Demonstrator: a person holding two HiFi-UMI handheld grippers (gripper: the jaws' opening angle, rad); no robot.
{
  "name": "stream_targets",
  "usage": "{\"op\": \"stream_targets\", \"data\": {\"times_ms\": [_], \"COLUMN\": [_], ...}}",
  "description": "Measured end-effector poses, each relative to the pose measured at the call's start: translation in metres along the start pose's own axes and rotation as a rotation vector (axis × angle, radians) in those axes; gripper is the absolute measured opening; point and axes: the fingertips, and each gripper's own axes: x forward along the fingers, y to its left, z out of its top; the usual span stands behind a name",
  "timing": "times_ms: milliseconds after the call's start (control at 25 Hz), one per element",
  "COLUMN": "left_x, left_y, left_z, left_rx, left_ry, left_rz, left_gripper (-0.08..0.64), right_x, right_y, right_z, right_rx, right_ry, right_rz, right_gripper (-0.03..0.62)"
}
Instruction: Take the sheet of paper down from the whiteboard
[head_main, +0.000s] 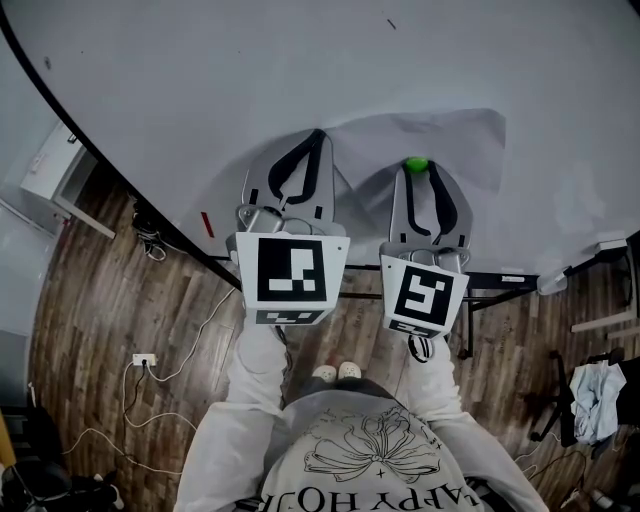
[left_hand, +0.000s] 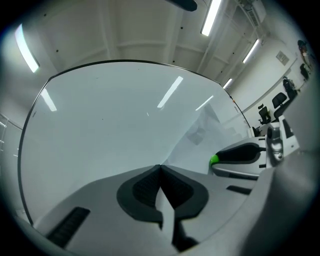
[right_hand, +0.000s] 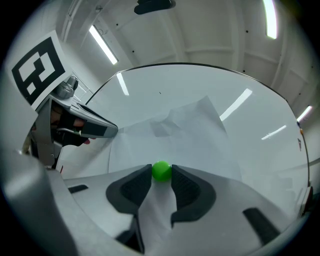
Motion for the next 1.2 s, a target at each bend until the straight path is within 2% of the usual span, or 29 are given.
{"op": "stream_targets", "data": {"times_ms": [720,1200], "left_x": [-0.01,-0.034], "left_y": [0.005,0.051], "left_z": [-0.002,-0.015], "left_rx": [-0.125,-0.165], "left_ry": [-0.014,0.005], "left_rz": [0.004,0.115], "left_gripper": [0.002,0.002], "right_x": [-0.001,-0.012], "right_y": [-0.008,-0.029], "right_z": [0.001,0.001], "right_rx": [0.05,0.073], "right_ry": [0.011,0.01], "right_rz": [-0.013,-0.07], "right_gripper": [0.118,0.117]}}
